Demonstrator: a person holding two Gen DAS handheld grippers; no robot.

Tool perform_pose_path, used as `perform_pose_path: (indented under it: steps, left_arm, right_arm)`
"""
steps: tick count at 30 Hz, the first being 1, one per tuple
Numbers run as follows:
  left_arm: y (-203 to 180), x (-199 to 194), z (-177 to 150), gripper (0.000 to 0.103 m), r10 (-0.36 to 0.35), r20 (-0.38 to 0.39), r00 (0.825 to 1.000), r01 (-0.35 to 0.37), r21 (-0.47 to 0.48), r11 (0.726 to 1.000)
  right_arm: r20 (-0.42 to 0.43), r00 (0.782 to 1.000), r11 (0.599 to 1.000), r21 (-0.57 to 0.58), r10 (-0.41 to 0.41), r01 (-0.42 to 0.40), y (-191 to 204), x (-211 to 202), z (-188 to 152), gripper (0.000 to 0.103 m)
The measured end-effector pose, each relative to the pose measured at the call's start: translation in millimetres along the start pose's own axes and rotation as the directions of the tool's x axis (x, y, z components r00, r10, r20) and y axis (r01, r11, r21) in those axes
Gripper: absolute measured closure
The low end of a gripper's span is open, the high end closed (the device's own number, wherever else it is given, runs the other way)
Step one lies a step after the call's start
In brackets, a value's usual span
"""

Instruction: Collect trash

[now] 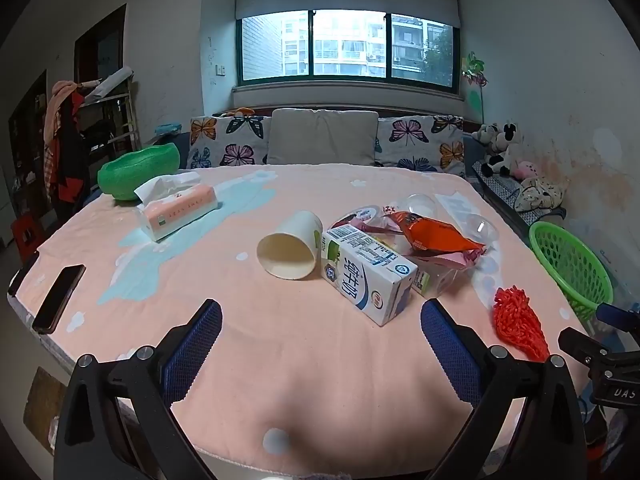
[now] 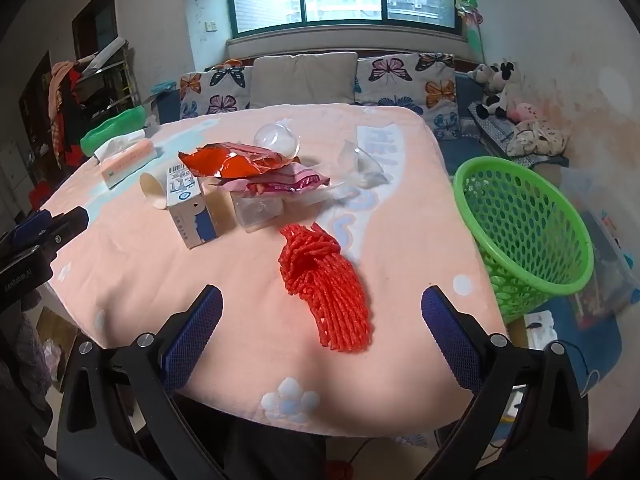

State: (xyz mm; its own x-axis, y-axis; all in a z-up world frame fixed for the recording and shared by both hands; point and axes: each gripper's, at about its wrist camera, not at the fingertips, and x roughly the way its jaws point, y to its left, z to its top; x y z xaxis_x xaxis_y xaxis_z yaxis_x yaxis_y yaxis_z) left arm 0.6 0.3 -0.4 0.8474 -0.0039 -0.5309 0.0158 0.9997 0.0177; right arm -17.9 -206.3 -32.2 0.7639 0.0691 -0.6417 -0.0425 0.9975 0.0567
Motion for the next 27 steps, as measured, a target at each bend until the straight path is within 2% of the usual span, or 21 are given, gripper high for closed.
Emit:
perform_pose_path:
  steps: [27]
  left_arm:
    - [3.1, -3.1, 1.4, 0.007, 0.006, 0.003, 1.000, -0.006, -0.012, 1.000]
  right_arm:
    - [0.010, 1.000, 1.000, 0.007, -0.011, 0.011, -2.6, -2.7, 2.3, 0.004]
